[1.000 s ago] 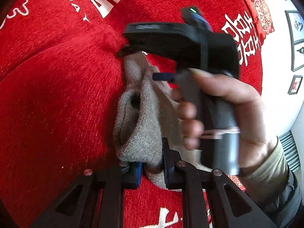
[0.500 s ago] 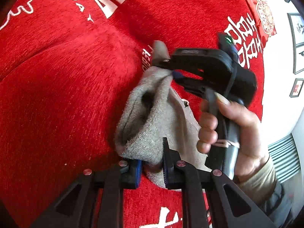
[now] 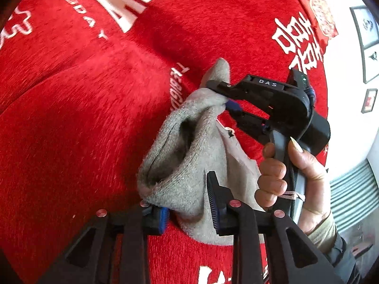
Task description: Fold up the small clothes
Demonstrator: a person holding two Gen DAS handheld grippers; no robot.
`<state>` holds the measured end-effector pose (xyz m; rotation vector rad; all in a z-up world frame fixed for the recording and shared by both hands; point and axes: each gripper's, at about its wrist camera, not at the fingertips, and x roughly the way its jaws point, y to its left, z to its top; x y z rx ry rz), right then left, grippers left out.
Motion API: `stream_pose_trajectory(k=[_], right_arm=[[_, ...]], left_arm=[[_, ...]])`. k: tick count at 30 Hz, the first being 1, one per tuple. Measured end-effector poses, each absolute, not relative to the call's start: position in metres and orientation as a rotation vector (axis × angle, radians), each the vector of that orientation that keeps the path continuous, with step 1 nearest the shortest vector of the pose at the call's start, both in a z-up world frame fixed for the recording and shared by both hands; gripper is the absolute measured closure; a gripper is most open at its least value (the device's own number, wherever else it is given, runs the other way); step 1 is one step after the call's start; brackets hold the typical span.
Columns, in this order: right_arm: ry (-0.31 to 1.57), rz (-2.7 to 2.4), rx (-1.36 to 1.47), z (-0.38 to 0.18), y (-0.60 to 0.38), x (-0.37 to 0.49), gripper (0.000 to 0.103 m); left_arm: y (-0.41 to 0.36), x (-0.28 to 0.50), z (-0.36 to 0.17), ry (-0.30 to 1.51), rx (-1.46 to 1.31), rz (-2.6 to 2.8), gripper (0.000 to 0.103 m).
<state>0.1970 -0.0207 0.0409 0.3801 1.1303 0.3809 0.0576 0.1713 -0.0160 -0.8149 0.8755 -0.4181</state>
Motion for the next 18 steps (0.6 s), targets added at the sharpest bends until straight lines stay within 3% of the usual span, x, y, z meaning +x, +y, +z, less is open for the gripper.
stream_pose_trajectory(k=[6, 14, 16, 18], right_arm=[[1.129, 0.399, 0.388, 0.045, -0.023, 0.195, 0.080], [1.129, 0.414, 0.398, 0.048, -0.030, 0.194, 0.080], [1.129, 0.413, 0.405, 0.049, -0.032, 0.195, 0.080], [1.130, 0.416, 0.411, 0.049, -0.034, 0.195, 0.080]], left_arm=[[0.175, 0.056, -0.021, 0.918, -0.810, -0.415, 0.082], [0.176, 0.045, -0.017, 0.823, -0.805, -0.392, 0.075], [0.174, 0.049, -0.017, 0.826, -0.786, -0.407, 0.092], [0.173, 0.046, -0.009, 0.797, -0.764, -0.406, 0.092]])
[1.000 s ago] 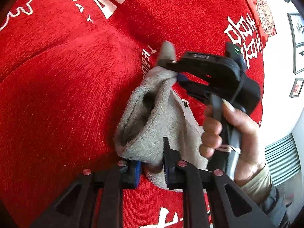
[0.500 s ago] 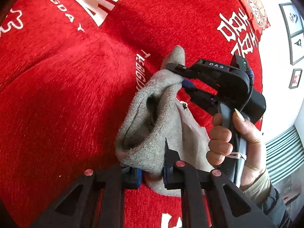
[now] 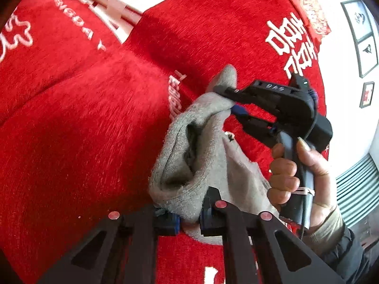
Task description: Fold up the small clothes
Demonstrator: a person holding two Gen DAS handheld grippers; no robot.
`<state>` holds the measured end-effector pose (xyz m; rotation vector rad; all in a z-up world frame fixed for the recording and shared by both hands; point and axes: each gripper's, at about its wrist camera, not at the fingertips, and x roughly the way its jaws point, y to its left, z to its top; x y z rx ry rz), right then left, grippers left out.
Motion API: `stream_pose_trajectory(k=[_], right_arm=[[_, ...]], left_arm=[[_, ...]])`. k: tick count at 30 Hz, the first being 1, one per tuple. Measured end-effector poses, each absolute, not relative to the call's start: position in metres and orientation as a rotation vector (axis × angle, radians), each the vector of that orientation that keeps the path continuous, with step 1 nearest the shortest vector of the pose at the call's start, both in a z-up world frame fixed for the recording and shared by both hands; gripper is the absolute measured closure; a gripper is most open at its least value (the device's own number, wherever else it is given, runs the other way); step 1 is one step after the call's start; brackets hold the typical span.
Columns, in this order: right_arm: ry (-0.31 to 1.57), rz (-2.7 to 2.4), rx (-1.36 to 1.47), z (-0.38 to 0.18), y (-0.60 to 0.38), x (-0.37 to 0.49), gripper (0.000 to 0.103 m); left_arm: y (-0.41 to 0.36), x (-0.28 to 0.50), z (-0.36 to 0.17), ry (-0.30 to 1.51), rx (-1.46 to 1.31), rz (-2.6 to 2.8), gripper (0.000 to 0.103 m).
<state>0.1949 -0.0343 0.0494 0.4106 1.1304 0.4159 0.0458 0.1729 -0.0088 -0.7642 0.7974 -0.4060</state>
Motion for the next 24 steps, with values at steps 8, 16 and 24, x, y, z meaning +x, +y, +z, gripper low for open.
stream_pose_trajectory(k=[8, 16, 24], right_arm=[[1.149, 0.421, 0.392, 0.060, -0.040, 0.200, 0.080], [1.216, 0.465, 0.445, 0.072, -0.052, 0.212, 0.080], [1.235, 0.474, 0.481, 0.091, -0.073, 0.214, 0.080]], left_arm=[[0.148, 0.034, 0.032, 0.762, -0.562, -0.337, 0.093], [0.089, 0.020, 0.074, 0.743, -0.262, -0.304, 0.094], [0.058, 0.018, 0.089, 0.752, -0.211, -0.344, 0.094]])
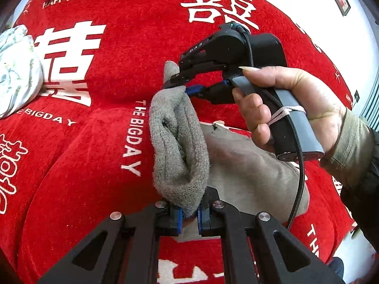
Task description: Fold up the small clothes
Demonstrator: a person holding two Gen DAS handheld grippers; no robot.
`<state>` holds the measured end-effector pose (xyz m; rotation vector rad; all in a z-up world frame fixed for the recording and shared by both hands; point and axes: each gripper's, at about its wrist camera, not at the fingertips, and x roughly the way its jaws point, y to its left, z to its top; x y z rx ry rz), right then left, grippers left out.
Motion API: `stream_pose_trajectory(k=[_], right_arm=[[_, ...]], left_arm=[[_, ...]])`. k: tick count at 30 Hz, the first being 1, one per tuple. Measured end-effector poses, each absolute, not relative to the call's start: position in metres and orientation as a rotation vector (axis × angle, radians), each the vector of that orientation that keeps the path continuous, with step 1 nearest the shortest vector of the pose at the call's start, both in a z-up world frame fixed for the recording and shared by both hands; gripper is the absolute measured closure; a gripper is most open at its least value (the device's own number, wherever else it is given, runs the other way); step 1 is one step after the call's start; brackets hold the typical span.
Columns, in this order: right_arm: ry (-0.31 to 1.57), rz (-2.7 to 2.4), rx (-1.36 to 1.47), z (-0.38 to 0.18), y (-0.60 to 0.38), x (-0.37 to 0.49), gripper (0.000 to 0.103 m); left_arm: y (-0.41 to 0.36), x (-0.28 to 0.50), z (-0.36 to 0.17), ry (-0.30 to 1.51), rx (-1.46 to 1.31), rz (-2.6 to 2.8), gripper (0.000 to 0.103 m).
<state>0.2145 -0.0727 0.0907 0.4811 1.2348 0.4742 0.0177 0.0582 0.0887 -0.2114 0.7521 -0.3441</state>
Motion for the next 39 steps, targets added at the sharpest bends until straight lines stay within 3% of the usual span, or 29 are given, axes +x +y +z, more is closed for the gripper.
stream_pose_trajectory(k=[39], right_arm=[[1.104, 0.555, 0.633, 0.102, -0.243, 0.182, 0.080]], left_arm=[[-0.123, 0.002, 0.094, 0.852, 0.187, -0.391, 0.094]])
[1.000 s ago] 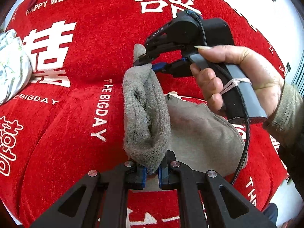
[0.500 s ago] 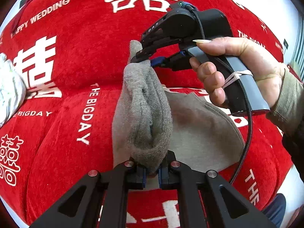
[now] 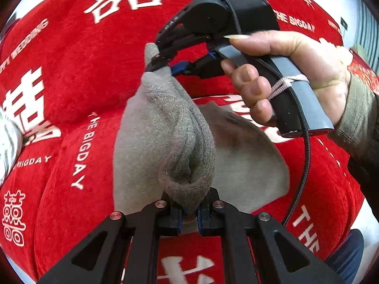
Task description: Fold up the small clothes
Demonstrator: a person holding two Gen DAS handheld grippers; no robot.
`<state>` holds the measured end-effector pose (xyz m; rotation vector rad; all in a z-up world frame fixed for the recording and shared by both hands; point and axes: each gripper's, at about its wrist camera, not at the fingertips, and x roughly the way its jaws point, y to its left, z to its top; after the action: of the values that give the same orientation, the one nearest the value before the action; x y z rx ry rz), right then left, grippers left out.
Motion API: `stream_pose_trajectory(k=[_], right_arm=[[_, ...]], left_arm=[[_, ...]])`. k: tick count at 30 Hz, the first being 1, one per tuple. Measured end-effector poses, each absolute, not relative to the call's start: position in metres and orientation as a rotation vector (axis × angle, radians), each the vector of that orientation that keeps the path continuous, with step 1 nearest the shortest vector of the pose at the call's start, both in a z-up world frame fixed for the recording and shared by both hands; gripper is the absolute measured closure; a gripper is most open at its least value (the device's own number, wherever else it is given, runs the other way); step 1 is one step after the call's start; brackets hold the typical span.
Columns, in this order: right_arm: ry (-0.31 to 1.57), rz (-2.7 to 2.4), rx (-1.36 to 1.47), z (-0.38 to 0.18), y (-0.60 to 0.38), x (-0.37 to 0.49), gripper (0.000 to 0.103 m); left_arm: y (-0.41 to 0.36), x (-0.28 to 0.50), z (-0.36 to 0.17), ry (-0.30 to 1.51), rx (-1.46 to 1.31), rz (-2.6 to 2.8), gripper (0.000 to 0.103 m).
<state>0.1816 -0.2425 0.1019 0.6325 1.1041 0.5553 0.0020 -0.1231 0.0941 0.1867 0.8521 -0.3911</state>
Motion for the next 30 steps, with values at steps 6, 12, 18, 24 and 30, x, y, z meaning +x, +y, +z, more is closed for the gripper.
stream_pose_trajectory(k=[6, 12, 18, 24, 30], right_arm=[[1.089, 0.531, 0.679, 0.090, -0.285, 0.172, 0.080], [1.072, 0.521, 0.727, 0.077, -0.313, 0.165, 0.080], [1.053, 0.525, 0.773, 0.065, -0.332, 0.160, 0.080], [1.055, 0.509, 0.808, 0.052, -0.348, 0.154, 0.080], [1.037, 0.485, 0.833, 0.045, -0.368, 0.151, 0.080]], left_arm=[[-0.162, -0.002, 0.089, 0.869, 0.248, -0.424, 0.094], [-0.188, -0.003, 0.082, 0.888, 0.296, -0.436, 0.094], [-0.206, -0.005, 0.073, 0.896, 0.350, -0.444, 0.094], [-0.214, -0.004, 0.069, 0.916, 0.361, -0.453, 0.094], [-0.228, -0.001, 0.064, 0.924, 0.374, -0.478, 0.094]])
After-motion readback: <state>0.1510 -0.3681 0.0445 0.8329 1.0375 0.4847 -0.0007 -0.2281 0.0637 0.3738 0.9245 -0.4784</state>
